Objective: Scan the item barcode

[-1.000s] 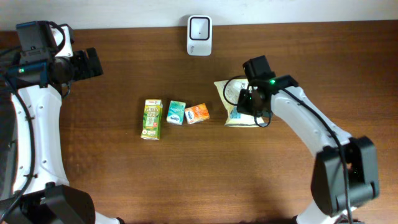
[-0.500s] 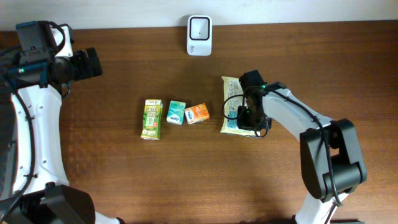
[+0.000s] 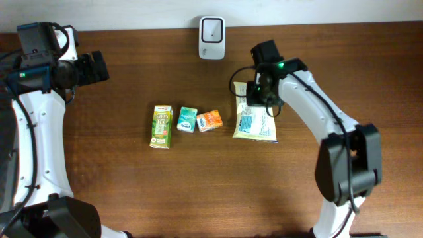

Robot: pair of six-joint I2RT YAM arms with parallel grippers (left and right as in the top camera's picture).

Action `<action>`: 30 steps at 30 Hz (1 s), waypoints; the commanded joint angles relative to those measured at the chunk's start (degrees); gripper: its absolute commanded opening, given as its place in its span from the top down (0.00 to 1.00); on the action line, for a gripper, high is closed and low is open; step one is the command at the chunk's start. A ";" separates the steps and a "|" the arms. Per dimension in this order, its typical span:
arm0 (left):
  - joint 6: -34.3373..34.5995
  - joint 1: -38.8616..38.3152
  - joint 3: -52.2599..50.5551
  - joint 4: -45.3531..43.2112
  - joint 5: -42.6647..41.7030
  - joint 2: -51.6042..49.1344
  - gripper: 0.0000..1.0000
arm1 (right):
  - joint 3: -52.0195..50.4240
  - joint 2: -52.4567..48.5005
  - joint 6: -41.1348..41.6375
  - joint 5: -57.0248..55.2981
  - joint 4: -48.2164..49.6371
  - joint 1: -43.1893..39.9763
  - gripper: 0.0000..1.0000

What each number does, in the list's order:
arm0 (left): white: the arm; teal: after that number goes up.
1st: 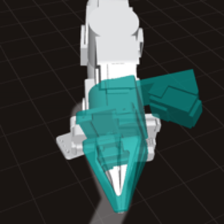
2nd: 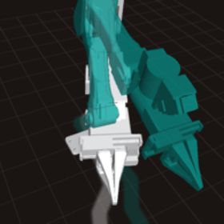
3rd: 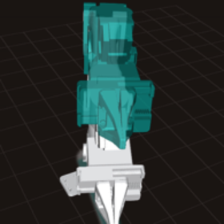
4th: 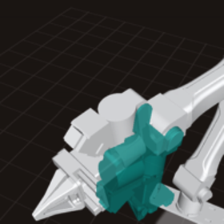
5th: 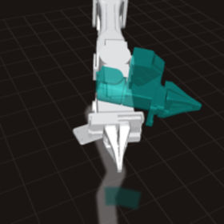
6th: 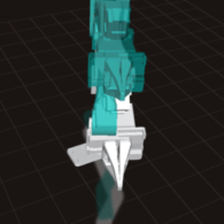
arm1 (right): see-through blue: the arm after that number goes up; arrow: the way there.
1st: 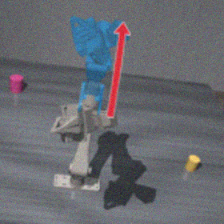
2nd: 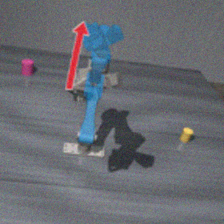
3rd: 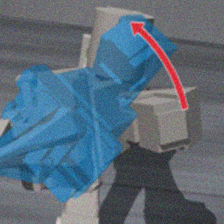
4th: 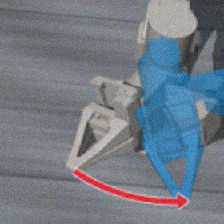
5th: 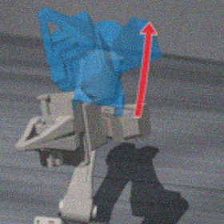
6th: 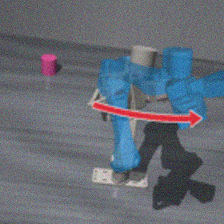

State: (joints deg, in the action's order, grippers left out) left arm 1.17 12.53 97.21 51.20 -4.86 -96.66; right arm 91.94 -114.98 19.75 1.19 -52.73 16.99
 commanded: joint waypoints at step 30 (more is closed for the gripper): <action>0.37 0.26 0.98 0.07 0.20 0.04 0.01 | -3.69 -3.67 -2.12 7.91 -7.34 5.86 0.59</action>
State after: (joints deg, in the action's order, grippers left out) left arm 1.17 12.53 97.21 51.22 -4.86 -96.66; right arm 88.79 -118.85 16.75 11.79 -58.61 25.12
